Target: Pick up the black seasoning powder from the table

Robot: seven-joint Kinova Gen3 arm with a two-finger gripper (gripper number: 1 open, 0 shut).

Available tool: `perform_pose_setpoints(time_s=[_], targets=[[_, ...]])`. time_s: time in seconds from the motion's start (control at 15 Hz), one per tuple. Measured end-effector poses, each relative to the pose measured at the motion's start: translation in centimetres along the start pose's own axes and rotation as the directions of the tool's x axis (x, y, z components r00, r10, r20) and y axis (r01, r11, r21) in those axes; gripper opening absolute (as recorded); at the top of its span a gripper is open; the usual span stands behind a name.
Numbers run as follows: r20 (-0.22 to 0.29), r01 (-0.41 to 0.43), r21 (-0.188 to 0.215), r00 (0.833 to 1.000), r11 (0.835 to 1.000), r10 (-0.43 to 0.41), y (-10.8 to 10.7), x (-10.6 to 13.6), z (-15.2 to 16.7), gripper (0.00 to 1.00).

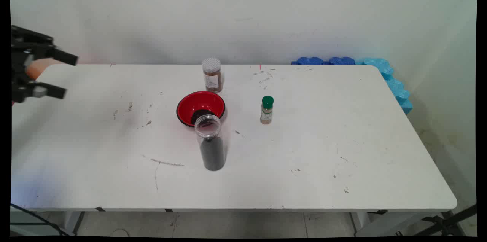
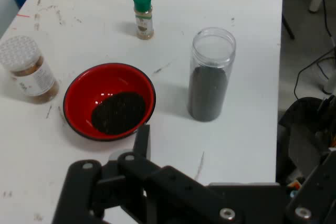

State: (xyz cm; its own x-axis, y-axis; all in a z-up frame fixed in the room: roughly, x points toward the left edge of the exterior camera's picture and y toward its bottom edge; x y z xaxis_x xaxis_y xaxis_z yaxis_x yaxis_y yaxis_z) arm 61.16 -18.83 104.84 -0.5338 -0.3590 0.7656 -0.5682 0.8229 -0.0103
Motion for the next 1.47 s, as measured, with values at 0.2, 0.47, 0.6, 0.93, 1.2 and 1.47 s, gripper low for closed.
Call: perform_pose_setpoints(time_s=[0.2,0.47,0.6,0.93,1.2,1.47], targets=[[0.011,-0.004,-0.016,1.000,1.000,0.004,-0.7,1.0,3.2,1.00],[0.036,-0.020,-0.035,0.999,0.999,0.021,-1.3,1.5,7.9,1.00],[0.040,-0.031,-0.045,0.999,0.999,0.033,-1.4,1.3,10.2,1.00],[0.053,-0.052,-0.063,0.997,0.997,0.055,-1.2,-1.3,15.3,1.00],[0.044,-0.060,-0.075,0.997,0.995,0.064,-0.9,-3.5,18.5,1.00],[0.020,-0.075,-0.083,0.997,0.994,0.077,-0.6,-4.6,20.9,1.00]])
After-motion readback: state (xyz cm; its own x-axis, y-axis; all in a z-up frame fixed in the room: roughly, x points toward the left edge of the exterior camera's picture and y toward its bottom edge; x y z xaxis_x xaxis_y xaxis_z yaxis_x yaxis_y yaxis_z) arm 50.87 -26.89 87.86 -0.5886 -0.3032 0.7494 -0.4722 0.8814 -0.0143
